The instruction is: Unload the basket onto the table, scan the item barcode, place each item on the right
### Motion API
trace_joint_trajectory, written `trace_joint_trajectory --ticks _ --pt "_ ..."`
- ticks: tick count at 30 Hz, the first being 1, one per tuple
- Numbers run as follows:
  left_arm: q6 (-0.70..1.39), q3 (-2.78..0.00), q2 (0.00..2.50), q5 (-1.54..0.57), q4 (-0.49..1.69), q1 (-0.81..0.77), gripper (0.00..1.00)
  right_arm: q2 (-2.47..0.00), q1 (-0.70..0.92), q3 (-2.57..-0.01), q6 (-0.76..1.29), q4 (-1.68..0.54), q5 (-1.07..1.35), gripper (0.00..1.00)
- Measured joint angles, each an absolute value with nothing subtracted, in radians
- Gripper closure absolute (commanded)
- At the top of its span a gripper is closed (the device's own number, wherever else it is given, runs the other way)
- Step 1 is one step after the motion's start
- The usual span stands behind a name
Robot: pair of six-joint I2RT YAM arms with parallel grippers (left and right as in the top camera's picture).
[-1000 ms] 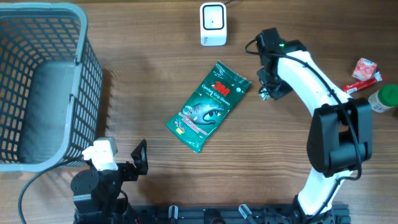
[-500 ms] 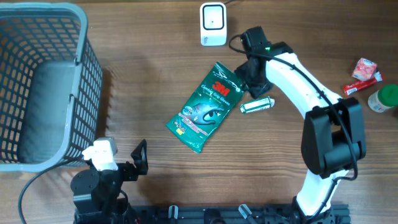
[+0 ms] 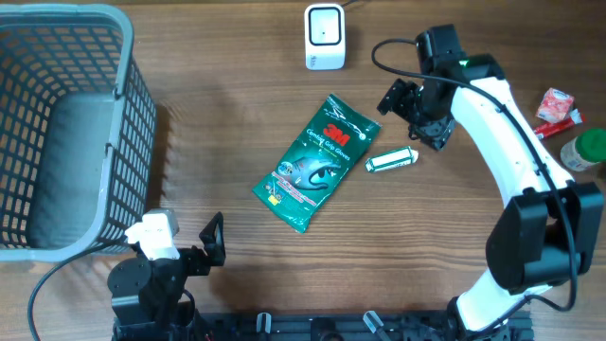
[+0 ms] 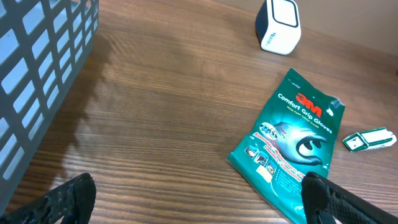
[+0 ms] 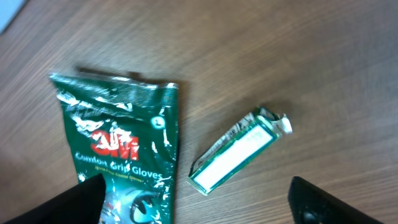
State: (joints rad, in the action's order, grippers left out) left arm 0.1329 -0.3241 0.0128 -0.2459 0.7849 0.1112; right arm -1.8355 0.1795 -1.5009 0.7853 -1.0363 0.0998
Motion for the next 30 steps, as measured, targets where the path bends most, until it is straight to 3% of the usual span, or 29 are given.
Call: trace_joint_trajectory --ticks 6,10,13,15,18,19,20,21,22,25,28,30 --pt "0.133 -0.324 0.013 -0.246 0.785 0.111 0.00 -2.029 0.179 -1.422 0.957 -0.981 0.176 0.33" --pt "0.133 -0.324 0.013 -0.246 0.785 0.111 0.00 -2.090 0.179 -1.420 1.044 -0.990 0.171 0.65" --pt "0.133 -0.324 0.013 -0.246 0.785 0.111 0.00 -2.090 0.179 -1.420 1.062 -0.987 0.172 0.80" --pt "0.133 -0.324 0.013 -0.246 0.785 0.111 0.00 -2.090 0.179 -1.420 1.070 -0.988 0.171 0.84" --pt "0.133 -0.324 0.013 -0.246 0.785 0.111 0.00 -2.089 0.178 -1.420 1.013 -0.987 0.189 0.81" --pt "0.133 -0.324 0.013 -0.246 0.785 0.111 0.00 -2.087 0.174 -1.418 0.957 -0.973 0.230 0.78" --pt "0.133 -0.324 0.013 -0.246 0.785 0.111 0.00 -2.082 0.169 -1.414 0.802 -0.922 0.359 0.83" --pt "0.133 -0.324 0.013 -0.246 0.785 0.111 0.00 -2.081 0.167 -1.414 0.717 -0.904 0.458 0.95" --pt "0.133 -0.324 0.013 -0.246 0.785 0.111 0.00 -2.081 0.167 -1.412 0.510 -0.884 0.680 0.96" --pt "0.133 -0.324 0.013 -0.246 0.785 0.111 0.00 -2.077 0.171 -1.411 0.258 -0.822 0.973 0.96" --pt "0.133 -0.324 0.013 -0.245 0.785 0.111 0.00 -2.075 0.181 -1.406 0.149 -0.729 0.977 0.95" --pt "0.133 -0.324 0.013 -0.246 0.786 0.111 0.00 -2.075 0.204 -1.400 -0.089 -0.598 1.182 0.95"
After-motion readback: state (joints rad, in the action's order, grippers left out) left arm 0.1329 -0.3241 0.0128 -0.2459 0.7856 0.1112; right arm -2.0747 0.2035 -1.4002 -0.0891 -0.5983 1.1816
